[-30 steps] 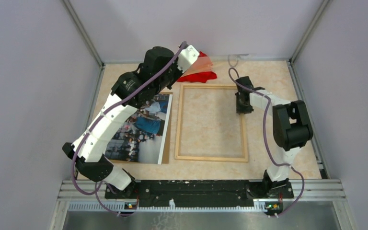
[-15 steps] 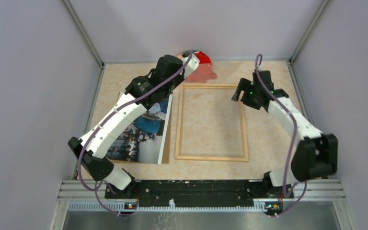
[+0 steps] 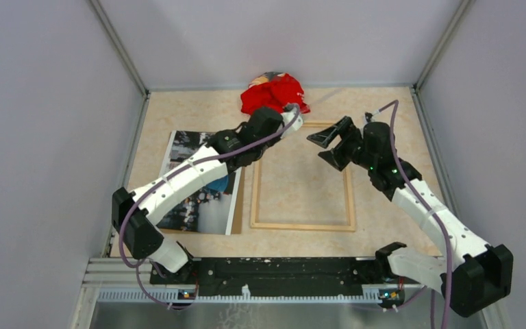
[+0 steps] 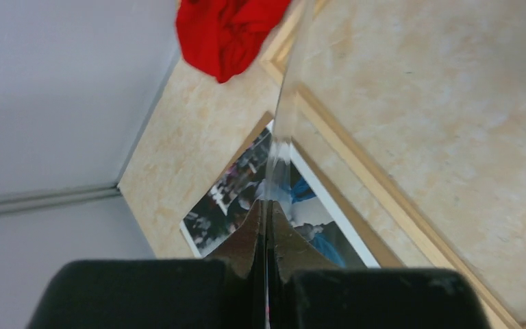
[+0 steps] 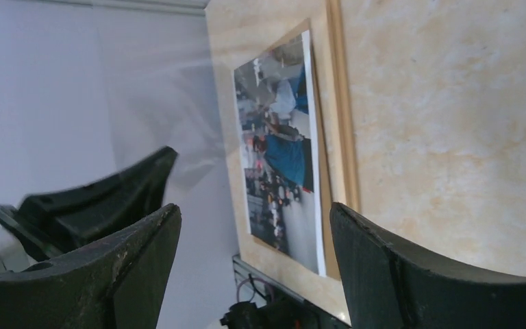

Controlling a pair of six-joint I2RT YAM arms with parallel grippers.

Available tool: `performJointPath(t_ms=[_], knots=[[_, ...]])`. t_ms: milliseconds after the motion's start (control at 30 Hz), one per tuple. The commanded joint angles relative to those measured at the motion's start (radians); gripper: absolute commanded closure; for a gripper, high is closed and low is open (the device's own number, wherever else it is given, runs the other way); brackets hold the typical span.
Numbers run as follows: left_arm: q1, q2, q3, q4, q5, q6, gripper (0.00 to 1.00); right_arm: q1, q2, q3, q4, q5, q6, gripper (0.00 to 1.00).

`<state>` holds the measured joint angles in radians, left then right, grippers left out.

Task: Put the photo into the frame
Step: Adjust the photo frame item.

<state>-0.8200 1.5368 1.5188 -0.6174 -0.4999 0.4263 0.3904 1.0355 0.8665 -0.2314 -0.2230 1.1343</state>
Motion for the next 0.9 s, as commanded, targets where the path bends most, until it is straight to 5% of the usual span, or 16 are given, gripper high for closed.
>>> performJointPath(t_ms=[0, 433, 867], knots=[[-0.071, -0.014, -0.025, -0.015, 0.080, -0.016, 1.00, 0.053, 0.037, 0.048, 0.124, 0.041, 0.133, 0.21], [-0.113, -0.027, -0.116, -0.097, 0.243, -0.041, 1.00, 0.076, 0.020, -0.024, 0.189, 0.085, 0.190, 0.23], [-0.130, -0.005, -0.111, -0.059, 0.233, -0.063, 1.00, 0.132, -0.005, -0.056, 0.010, 0.218, 0.193, 0.44]])
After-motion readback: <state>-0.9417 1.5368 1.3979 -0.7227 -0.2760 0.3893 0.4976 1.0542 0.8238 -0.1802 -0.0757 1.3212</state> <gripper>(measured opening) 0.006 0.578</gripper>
